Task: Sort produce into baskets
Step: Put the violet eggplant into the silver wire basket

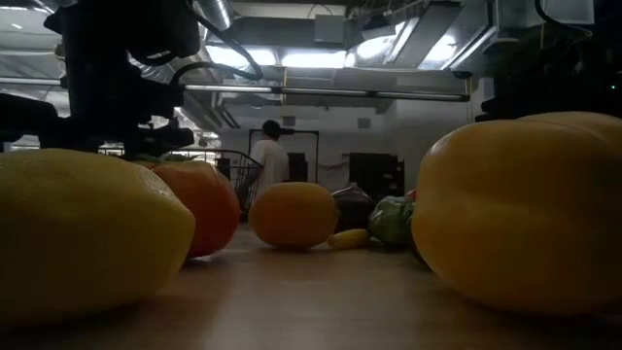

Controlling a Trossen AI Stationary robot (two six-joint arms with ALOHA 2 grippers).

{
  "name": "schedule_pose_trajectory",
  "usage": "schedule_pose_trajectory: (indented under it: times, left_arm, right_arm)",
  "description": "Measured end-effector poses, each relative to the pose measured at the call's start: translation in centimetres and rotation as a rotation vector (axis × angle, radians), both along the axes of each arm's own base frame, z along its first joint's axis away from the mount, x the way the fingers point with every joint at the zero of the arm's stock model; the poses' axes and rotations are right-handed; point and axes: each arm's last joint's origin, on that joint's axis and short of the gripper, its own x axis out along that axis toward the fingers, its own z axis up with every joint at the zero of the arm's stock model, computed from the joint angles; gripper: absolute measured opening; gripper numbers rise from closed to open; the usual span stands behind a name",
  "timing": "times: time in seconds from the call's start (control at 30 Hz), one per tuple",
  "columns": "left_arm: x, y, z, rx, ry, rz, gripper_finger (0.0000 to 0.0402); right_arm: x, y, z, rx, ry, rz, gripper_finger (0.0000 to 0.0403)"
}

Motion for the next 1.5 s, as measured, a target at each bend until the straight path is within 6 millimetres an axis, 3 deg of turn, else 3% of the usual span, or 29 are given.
schedule_pose_trajectory:
  times: [0.6,0.87,1.2,1.5]
  left_arm:
    - [1.5,-0.4,0.3,-0.214,-0.171,0.590,0.0172]
    - [2.7,-0.2,0.8,-0.313,-0.279,0.718,0.0172]
    - [4.7,2.8,2.9,-0.329,-0.400,0.774,0.0172]
    - [7.3,7.4,7.9,-0.348,-0.587,0.876,0.0172]
  right_arm:
    - [0.0,0.0,0.0,0.000,0.000,0.000,0.0172]
    - [0.0,0.0,0.0,0.000,0.000,0.000,0.0172]
    - [0.0,0.0,0.0,0.000,0.000,0.000,0.0172]
    - [0.0,0.0,0.0,0.000,0.000,0.000,0.0172]
